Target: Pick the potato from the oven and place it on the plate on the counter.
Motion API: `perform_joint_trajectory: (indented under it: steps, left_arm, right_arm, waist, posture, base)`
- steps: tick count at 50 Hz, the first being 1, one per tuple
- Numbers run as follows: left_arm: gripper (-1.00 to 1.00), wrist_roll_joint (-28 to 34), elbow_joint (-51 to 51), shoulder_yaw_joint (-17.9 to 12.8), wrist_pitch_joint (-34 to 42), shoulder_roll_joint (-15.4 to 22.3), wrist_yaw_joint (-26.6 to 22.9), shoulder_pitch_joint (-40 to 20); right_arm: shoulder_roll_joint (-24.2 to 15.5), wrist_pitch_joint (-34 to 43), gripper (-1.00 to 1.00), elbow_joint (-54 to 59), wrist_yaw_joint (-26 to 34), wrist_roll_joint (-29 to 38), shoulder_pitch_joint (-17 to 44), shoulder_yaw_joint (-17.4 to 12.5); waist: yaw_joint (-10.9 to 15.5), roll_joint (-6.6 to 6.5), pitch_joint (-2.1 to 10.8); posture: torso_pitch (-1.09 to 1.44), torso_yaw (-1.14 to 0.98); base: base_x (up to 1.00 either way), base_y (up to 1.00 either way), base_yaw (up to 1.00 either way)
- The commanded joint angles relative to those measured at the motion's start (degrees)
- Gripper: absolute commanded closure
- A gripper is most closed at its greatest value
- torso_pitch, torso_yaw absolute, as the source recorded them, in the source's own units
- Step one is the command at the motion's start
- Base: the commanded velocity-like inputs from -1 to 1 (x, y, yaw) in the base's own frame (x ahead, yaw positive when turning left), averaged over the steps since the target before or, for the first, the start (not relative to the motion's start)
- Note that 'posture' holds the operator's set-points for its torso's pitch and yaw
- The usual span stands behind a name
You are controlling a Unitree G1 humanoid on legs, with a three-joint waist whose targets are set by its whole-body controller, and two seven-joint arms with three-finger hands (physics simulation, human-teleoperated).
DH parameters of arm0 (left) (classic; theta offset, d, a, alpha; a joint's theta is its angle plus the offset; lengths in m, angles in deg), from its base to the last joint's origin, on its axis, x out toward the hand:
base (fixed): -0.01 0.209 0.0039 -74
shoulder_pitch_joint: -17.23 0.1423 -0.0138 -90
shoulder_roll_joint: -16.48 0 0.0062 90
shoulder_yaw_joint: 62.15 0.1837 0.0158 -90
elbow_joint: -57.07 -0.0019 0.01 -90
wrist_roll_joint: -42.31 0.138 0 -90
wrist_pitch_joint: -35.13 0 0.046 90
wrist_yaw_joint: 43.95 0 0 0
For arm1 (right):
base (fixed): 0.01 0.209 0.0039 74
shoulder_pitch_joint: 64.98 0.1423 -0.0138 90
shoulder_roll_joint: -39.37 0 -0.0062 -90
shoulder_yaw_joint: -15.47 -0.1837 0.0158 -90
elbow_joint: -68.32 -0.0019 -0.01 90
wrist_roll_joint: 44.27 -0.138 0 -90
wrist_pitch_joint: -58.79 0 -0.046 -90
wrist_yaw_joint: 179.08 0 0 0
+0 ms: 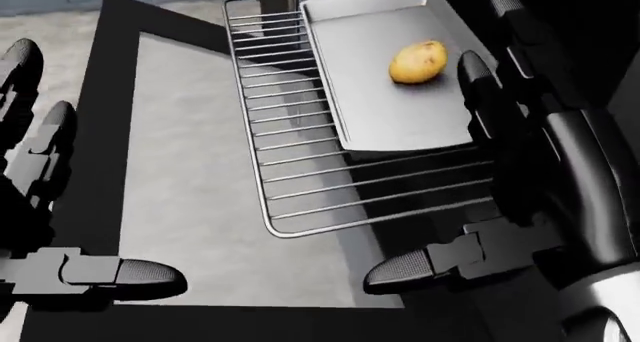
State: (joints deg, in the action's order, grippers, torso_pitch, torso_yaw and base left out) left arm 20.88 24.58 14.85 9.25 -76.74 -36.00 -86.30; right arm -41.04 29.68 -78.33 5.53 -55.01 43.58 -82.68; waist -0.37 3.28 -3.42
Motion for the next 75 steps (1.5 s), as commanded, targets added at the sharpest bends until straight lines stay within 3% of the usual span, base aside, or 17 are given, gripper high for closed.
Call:
perform_joint_trajectory:
  steps: [1, 2, 6, 9, 11, 12, 13, 15, 20, 28, 32, 36, 43, 46, 55, 59, 75]
  left_arm:
    - [-1.00, -1.5, 2.5, -2.0, -2.3, 1.3, 1.6, -1.8]
    - [-1.00, -2.5, 2.5, -2.2, -2.2, 1.7, 2.4, -1.9]
    - [-1.00, -7.9, 2.5, -3.5, -2.1, 4.6, 6.1, -2.4]
    - [-1.00, -12.6, 2.5, -4.1, -2.6, 7.1, 9.7, -2.3]
    - [-1.00, -14.7, 2.5, -4.6, -2.9, 8.2, 11.2, -2.3]
    - [-1.00, -15.4, 2.5, -4.9, -3.2, 8.6, 11.5, -1.9]
    - [-1.00, -15.5, 2.5, -5.3, -3.4, 8.6, 11.3, -1.5]
    - [-1.00, -15.7, 2.5, -5.9, -3.7, 8.9, 11.2, -1.0]
    - [-1.00, -17.2, 2.5, -6.8, -3.7, 9.5, 11.8, -1.1]
    - [-1.00, -17.6, 2.5, -8.4, -3.5, 9.4, 10.9, -0.9]
    - [-1.00, -18.8, 2.5, -10.1, -3.0, 9.7, 10.7, -1.0]
    - [-1.00, -20.3, 2.5, -11.4, -3.2, 10.3, 10.9, -0.4]
    - [-1.00, -24.6, 2.5, -13.6, -3.3, 12.4, 13.1, -0.4]
    - [-1.00, -23.4, 2.5, -13.7, -3.1, 11.9, 12.1, -0.3]
    - [-1.00, -12.5, 2.3, -11.8, -4.5, 8.2, 3.6, 0.0]
    - [-1.00, -13.8, 2.5, -15.0, -2.8, 7.6, 2.9, -0.9]
    - [-1.00, -21.1, 2.5, -16.7, -5.6, 11.5, 6.0, 0.8]
  right_arm:
    - [-0.5, -1.4, -1.00, -2.6, -0.5, -1.6, 2.0, -0.1]
    - [-0.6, -1.4, -1.00, -2.7, -0.7, -1.8, 2.2, 0.1]
    - [-1.7, 0.6, -1.00, -3.3, -1.9, -4.2, 4.2, -1.7]
    - [-4.2, 1.7, -1.00, -3.3, -5.0, -9.0, 5.9, -3.3]
    - [-6.3, 2.7, -1.00, -3.3, -8.2, -13.3, 7.5, -4.3]
    - [-7.4, 3.1, -1.00, -3.3, -9.9, -15.4, 8.2, -4.7]
    - [-8.4, 3.4, -1.00, -3.3, -11.7, -17.5, 8.7, -4.7]
    - [-9.6, 6.7, -1.00, -3.4, -14.8, -21.1, 11.6, -6.0]
    - [-11.0, 12.0, -1.00, 0.4, -16.3, -19.7, 19.3, -5.5]
    - [-12.5, 8.1, -1.00, 16.3, -11.7, -6.8, 28.0, 2.1]
    - [-13.3, 5.6, -1.00, 26.6, -6.1, 1.3, 34.0, 4.4]
    - [-15.2, -0.7, -1.00, 40.1, 2.8, 14.0, 37.3, 9.8]
    - [-9.1, -15.0, -1.00, 60.2, 12.7, 36.9, 40.7, 11.1]
    - [-6.6, -20.1, -1.00, 68.2, 13.8, 41.5, 42.7, 9.5]
    - [-4.1, -31.8, -1.00, 90.1, 5.0, 42.7, 47.0, 6.1]
    - [-4.2, -31.8, -1.00, 91.4, 3.7, 41.6, 49.6, 6.1]
    - [-4.6, -30.9, -1.00, 90.2, 2.5, 42.3, 51.9, 6.3]
  waist:
    - [-1.4, -0.59, 2.10]
    - [0.0, 0.55, 2.83]
    - [-0.5, -1.68, 1.12]
    - [-1.2, -3.82, 0.81]
    - [-1.5, -6.81, 1.80]
    - [-1.9, -7.09, 2.24]
    - [-1.2, -6.05, 1.28]
    - [-0.9, -5.46, 1.98]
    - [-0.2, -4.72, 2.36]
    - [-0.2, -4.93, 2.28]
    - [-0.2, -5.09, 2.14]
    - [-0.4, -5.29, 1.85]
    - [-0.7, -5.78, 1.84]
    - [-0.7, -6.15, 1.74]
    - [-0.5, -6.55, 1.89]
    - [-0.4, -6.46, 1.93]
    - [-0.1, -5.99, -2.60]
  posture:
    - [0.00, 0.00]
    - [0.00, 0.00]
    - [0.00, 0.00]
    - [0.00, 0.00]
    - [0.00, 0.00]
    - [0.00, 0.00]
    - [0.00, 0.00]
    - [0.00, 0.00]
    - [0.00, 0.00]
    - [0.00, 0.00]
    - [0.00, 0.00]
    - [0.00, 0.00]
    - [0.00, 0.00]
    - [0.00, 0.00]
    - [0.00, 0.00]
    - [0.01, 0.00]
    - [0.16, 0.00]
  base:
    - [0.00, 0.33, 0.00]
    - [0.00, 0.11, 0.00]
    - [0.00, 0.00, 0.00]
    - [0.00, 0.00, 0.00]
    - [0.00, 0.00, 0.00]
    - [0.00, 0.00, 0.00]
    - [0.00, 0.00, 0.00]
    - [0.00, 0.00, 0.00]
    - [0.00, 0.00, 0.00]
    - [0.00, 0.00, 0.00]
    - [0.00, 0.00, 0.00]
    - [0.00, 0.00, 0.00]
    - [0.00, 0.00, 0.00]
    - [0.00, 0.00, 0.00]
    - [0.00, 0.00, 0.00]
    - [0.00, 0.00, 0.00]
    - [0.00, 0.00, 0.00]
